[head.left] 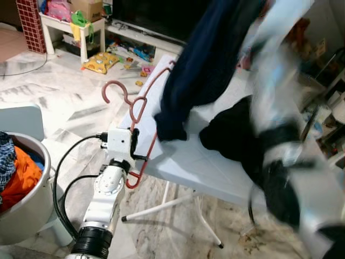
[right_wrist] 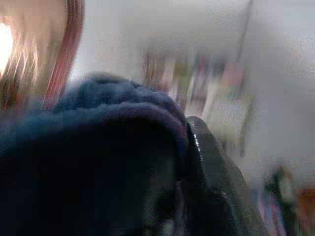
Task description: Hang hanger
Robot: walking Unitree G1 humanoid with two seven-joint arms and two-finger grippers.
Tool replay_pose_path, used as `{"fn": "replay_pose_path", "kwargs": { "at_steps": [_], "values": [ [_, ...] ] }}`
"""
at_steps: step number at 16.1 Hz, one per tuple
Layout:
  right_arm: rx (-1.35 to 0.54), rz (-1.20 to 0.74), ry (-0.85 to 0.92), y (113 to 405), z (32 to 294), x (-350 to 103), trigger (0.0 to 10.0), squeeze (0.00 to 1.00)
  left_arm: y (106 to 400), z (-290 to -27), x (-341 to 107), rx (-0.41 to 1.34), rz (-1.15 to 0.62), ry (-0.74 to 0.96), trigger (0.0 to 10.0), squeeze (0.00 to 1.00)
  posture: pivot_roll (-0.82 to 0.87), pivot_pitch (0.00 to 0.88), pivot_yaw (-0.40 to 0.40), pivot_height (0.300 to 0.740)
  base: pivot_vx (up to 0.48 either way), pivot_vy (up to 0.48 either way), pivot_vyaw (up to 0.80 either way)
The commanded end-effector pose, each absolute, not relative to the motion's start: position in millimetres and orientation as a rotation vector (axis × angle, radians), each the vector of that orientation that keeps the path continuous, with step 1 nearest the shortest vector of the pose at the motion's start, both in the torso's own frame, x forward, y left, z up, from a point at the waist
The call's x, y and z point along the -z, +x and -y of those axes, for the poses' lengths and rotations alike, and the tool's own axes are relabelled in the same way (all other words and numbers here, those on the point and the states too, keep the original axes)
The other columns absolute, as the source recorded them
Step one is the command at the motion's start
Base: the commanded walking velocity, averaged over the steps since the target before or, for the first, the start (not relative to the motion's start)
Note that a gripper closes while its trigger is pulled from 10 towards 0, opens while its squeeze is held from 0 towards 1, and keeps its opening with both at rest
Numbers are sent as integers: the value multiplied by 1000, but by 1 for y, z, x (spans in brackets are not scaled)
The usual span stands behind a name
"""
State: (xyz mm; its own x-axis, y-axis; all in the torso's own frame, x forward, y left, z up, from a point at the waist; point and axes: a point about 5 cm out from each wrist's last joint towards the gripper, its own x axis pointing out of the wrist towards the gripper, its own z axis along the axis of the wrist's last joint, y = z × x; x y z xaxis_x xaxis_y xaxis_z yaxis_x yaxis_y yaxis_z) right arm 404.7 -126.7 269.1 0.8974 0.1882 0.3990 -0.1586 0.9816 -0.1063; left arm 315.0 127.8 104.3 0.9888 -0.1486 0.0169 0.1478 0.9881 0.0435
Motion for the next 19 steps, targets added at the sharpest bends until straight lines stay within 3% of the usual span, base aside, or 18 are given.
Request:
{"fn": "replay_pose_path", "kwargs": {
  "at_steps": [1, 2, 3, 8, 11, 12, 14, 19],
  "values": [
    [-172, 231, -185, 406, 134, -226, 10000, 1000, 313, -123, -93, 161, -35, 52, 10000, 0, 340, 0, -254, 740, 0, 0, 0],
    [-139, 45, -231, 398, 146, -177, 10000, 1000, 312, -122, -92, 171, -42, 54, 10000, 0, 329, 0, -245, 740, 0, 0, 0],
    [-90, -20, -213, 393, 156, -160, 10000, 1000, 312, -122, -91, 174, -43, 55, 10000, 0, 326, 0, -243, 740, 0, 0, 0],
    [122, -71, -273, 379, 205, -142, 10000, 1000, 316, -124, -93, 170, -39, 67, 10000, 0, 313, 0, -231, 740, 0, 0, 0],
    [46, -92, -758, 366, 227, -134, 10000, 1000, 316, -124, -93, 164, -38, 75, 10000, 0, 304, 0, -223, 740, 0, 0, 0],
    [-128, -115, -981, 360, 223, -123, 10000, 1000, 317, -124, -93, 163, -34, 75, 10000, 0, 300, 0, -218, 740, 0, 0, 0],
    [-231, -239, -972, 346, 233, -105, 10000, 1000, 317, -124, -94, 176, -33, 76, 10000, 0, 292, 0, -212, 740, 0, 0, 0],
    [-234, -323, -879, 318, 271, -104, 10000, 1000, 321, -134, -98, 192, -16, 38, 10000, 0, 282, 0, -204, 740, 0, 0, 0]
  ]
}}
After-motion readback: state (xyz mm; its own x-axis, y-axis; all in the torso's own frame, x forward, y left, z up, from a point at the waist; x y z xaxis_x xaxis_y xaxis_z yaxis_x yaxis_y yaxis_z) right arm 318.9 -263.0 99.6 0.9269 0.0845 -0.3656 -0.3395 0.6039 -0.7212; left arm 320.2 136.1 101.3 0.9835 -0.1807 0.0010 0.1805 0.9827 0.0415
